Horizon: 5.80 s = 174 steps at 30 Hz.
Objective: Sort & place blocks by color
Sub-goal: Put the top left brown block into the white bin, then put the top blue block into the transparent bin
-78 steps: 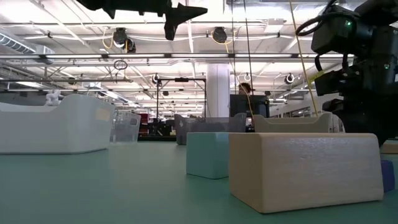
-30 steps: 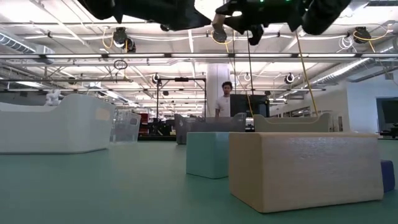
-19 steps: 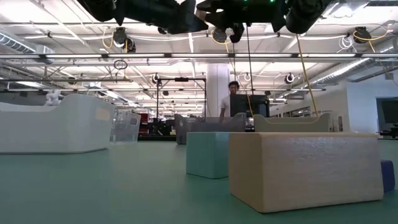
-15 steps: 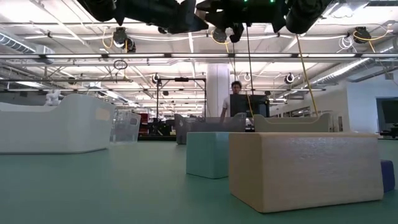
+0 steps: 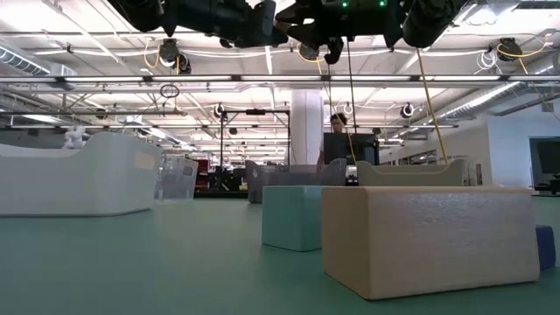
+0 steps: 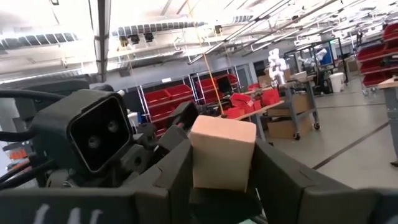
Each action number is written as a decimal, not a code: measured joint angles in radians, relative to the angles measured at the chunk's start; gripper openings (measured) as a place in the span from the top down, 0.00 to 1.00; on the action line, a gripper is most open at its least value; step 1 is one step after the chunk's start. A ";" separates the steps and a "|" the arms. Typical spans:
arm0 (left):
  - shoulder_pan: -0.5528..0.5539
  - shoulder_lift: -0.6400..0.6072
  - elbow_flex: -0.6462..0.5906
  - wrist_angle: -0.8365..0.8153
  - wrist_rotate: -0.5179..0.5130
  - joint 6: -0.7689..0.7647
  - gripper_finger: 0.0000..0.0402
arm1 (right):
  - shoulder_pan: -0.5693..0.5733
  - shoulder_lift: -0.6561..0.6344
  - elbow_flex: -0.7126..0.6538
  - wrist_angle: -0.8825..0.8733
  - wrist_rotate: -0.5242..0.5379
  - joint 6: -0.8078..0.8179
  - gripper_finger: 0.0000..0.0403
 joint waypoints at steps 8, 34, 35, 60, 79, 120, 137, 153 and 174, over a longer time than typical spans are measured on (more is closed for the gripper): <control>0.005 0.000 0.000 -0.009 0.024 -0.053 0.85 | -0.018 -0.047 0.000 -0.097 -0.021 0.000 0.61; 0.007 -0.001 0.000 0.331 0.427 -0.467 0.85 | -0.044 -0.484 -0.001 -1.052 0.048 0.004 0.50; 0.005 -0.001 0.000 0.337 0.444 -0.493 0.85 | -0.044 -0.483 -0.001 -1.066 0.048 0.004 0.50; -0.029 -0.264 0.000 -1.045 0.504 -0.846 0.85 | -0.042 -0.478 -0.001 -1.305 -0.016 0.188 0.50; -0.326 -0.336 -0.142 -1.626 0.424 -1.316 0.85 | 0.148 -0.457 -0.326 -0.845 -0.120 0.325 0.50; -0.338 -0.384 -0.200 -0.406 0.485 -1.467 0.65 | 0.315 0.206 -0.184 -0.390 -0.284 -0.127 0.37; -0.405 -0.384 -0.200 -0.351 0.470 -1.438 0.64 | 0.318 0.325 -0.184 -0.372 -0.220 0.030 0.53; -0.401 -0.383 -0.200 -0.351 0.391 -1.254 0.64 | 0.308 0.127 -0.186 -0.425 -0.220 0.017 0.72; -0.322 -0.282 -0.199 0.058 0.049 -0.864 0.64 | 0.282 -0.428 -0.185 -0.308 -0.117 -0.364 0.72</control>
